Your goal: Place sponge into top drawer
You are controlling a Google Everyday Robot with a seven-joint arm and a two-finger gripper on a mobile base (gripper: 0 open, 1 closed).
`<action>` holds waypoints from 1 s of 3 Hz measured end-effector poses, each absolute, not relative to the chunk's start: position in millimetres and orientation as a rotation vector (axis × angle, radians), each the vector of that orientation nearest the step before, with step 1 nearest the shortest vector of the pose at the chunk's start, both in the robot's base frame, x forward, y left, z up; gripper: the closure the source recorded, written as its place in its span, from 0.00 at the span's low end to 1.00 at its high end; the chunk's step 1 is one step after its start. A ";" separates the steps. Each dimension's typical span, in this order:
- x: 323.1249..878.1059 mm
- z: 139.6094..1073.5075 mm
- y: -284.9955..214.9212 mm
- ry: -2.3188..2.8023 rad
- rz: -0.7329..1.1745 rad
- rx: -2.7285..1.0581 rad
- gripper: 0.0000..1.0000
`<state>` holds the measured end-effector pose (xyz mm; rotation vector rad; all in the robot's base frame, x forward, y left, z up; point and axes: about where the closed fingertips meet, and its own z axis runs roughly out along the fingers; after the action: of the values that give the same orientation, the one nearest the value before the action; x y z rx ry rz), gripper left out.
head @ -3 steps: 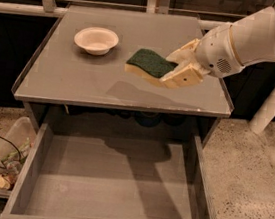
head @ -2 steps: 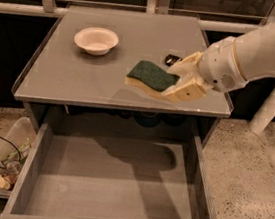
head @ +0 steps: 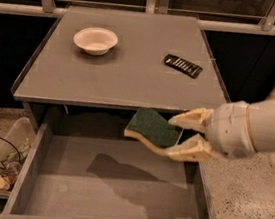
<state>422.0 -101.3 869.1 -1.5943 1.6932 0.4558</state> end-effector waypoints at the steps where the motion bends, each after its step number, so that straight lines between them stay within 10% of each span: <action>1: 396.3 811.6 -105.8 1.712 0.467 -1.549 1.00; 3: 420.1 716.6 -95.8 1.822 0.441 -1.474 1.00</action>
Offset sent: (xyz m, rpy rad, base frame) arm -0.0160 0.0007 -0.1794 -0.0022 0.0700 -0.1470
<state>420.1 -95.8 716.6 -1.4735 1.8222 0.4412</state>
